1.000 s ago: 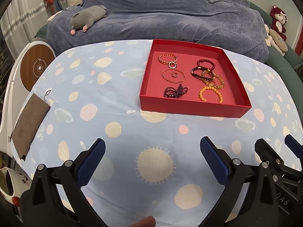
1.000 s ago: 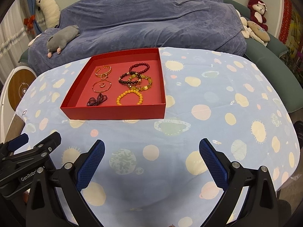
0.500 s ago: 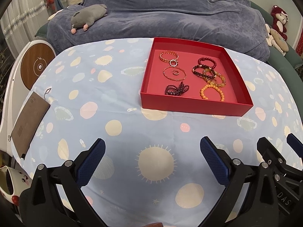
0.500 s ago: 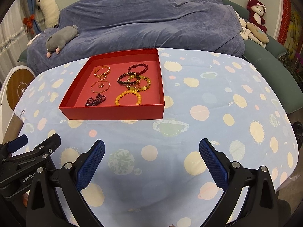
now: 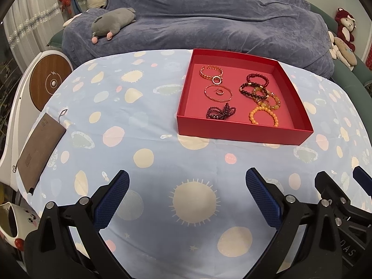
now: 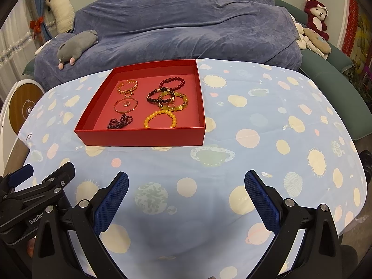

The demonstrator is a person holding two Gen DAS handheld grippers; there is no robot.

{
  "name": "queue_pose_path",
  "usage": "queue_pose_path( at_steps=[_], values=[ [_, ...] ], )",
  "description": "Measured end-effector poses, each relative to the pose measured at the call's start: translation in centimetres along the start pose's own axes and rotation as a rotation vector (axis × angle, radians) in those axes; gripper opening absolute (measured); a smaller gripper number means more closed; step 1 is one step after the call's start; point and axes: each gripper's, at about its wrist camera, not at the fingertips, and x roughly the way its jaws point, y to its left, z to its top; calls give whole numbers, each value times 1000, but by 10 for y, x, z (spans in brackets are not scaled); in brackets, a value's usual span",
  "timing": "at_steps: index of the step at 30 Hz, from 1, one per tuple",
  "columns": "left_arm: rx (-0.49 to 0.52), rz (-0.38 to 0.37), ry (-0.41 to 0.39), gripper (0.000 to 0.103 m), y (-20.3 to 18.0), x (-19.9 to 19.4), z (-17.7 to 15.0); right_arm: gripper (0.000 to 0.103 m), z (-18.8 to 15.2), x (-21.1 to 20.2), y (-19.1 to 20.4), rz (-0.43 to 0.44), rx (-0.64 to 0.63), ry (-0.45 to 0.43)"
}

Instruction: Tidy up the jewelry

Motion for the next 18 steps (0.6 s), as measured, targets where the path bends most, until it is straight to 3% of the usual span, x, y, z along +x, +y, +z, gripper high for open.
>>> queue_pose_path(
  at_steps=[18],
  values=[
    [-4,2,2,96,2,-1,0,96,0,0,1,-2,-2,0]
  ],
)
